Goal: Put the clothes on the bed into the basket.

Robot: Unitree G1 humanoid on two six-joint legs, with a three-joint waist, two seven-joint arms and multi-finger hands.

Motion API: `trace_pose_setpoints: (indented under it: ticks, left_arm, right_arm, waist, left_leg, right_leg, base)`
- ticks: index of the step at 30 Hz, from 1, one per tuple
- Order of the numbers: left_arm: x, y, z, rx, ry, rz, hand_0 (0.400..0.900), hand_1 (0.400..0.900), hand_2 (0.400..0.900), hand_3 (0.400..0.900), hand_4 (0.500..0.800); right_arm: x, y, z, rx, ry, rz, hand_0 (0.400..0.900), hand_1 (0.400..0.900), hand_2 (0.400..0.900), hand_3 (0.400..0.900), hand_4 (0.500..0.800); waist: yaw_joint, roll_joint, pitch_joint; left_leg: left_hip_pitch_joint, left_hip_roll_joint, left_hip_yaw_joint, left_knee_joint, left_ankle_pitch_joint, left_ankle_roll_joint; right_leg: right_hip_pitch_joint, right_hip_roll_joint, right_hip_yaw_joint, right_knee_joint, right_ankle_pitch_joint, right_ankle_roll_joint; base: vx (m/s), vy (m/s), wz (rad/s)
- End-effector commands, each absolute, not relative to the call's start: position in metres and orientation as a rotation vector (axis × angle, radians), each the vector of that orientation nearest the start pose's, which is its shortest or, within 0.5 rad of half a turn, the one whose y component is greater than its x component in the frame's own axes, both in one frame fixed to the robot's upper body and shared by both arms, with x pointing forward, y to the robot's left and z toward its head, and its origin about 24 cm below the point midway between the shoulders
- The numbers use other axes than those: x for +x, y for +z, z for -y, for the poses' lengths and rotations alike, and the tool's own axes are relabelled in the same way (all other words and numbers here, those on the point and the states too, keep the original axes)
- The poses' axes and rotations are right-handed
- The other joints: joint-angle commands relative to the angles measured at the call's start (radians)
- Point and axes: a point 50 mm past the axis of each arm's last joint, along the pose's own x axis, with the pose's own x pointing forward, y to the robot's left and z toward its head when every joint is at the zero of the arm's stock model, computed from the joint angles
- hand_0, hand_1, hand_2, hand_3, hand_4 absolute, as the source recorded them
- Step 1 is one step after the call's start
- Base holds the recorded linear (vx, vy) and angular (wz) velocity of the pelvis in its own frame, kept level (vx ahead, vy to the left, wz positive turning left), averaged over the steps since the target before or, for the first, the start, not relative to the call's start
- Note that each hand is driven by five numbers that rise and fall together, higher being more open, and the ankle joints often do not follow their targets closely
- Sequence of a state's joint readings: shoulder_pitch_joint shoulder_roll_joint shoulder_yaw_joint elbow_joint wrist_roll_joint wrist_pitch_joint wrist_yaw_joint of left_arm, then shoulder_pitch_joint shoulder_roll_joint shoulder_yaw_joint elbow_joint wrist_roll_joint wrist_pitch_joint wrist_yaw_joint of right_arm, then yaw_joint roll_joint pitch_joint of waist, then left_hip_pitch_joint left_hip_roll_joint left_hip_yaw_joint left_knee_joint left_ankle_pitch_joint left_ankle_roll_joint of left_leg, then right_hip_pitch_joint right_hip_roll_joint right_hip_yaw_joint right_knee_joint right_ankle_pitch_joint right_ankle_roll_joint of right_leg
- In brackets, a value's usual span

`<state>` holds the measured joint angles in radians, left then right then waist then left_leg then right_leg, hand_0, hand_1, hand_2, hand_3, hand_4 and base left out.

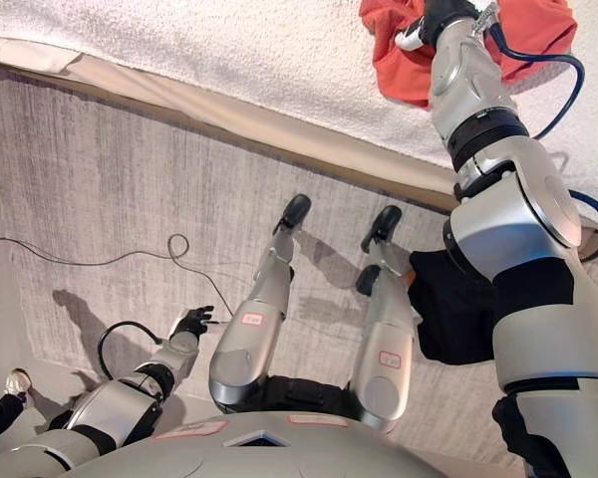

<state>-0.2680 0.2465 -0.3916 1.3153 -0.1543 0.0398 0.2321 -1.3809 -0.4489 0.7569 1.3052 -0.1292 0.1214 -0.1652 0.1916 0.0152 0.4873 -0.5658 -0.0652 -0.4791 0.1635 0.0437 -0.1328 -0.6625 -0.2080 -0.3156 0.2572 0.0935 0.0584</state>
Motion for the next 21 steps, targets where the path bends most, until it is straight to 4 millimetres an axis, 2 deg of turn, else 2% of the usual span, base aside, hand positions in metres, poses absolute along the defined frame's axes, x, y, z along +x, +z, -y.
trace_pose_setpoints:
  ticks: [1,6,11,16,21]
  left_arm:
    - [0.131,-0.139,-0.277,0.581,0.262,-1.214,0.9,0.9,0.9,0.9,0.8]
    - [0.122,-0.14,-0.282,0.584,0.273,-1.243,0.9,0.9,0.9,0.9,0.8]
    - [0.106,-0.142,-0.289,0.585,0.29,-1.294,0.9,0.9,0.9,0.9,0.8]
    - [0.088,-0.145,-0.293,0.577,0.309,-1.342,0.9,0.9,0.9,0.9,0.8]
    - [0.071,-0.148,-0.293,0.562,0.313,-1.397,0.9,0.9,0.9,0.9,0.8]
  right_arm:
    - [0.43,0.257,0.198,-1.167,-0.265,0.054,0.4,0.4,0.4,0.4,0.5]
    - [0.43,0.253,0.201,-1.168,-0.264,0.043,0.4,0.4,0.4,0.4,0.5]
    - [0.428,0.244,0.21,-1.167,-0.27,0.014,0.4,0.4,0.4,0.4,0.5]
    - [0.422,0.23,0.237,-1.167,-0.308,-0.049,0.4,0.4,0.4,0.4,0.5]
    - [0.41,0.201,0.271,-1.129,-0.329,-0.155,0.4,0.4,0.4,0.4,0.5]
  waist:
    - [-0.005,0.022,0.033]
    - [-0.013,0.013,0.031]
    - [-0.034,-0.005,-0.014]
    - [-0.075,-0.028,-0.094]
    - [-0.132,-0.039,-0.169]
  left_leg:
    - [0.154,0.025,0.09,-0.219,0.114,0.072]
    - [0.212,0.025,0.108,-0.228,0.101,0.073]
    - [0.271,0.025,0.149,-0.226,0.069,0.077]
    - [0.368,0.028,0.231,-0.237,0.022,0.092]
    - [0.474,0.037,0.3,-0.249,-0.021,0.102]
  right_leg:
    - [-0.024,-0.039,0.092,0.141,-0.036,0.075]
    - [0.028,-0.044,0.092,0.115,-0.019,0.082]
    - [0.09,-0.041,0.101,0.061,0.01,0.089]
    - [0.19,-0.024,0.138,-0.039,0.048,0.098]
    - [0.277,-0.009,0.19,-0.08,0.049,0.11]
  base:
    - [-0.01,0.017,-0.06]
    - [0.01,0.024,-0.13]
    - [0.05,0.045,-0.28]
    - [0.11,0.081,-0.59]
    - [0.11,0.052,-0.54]
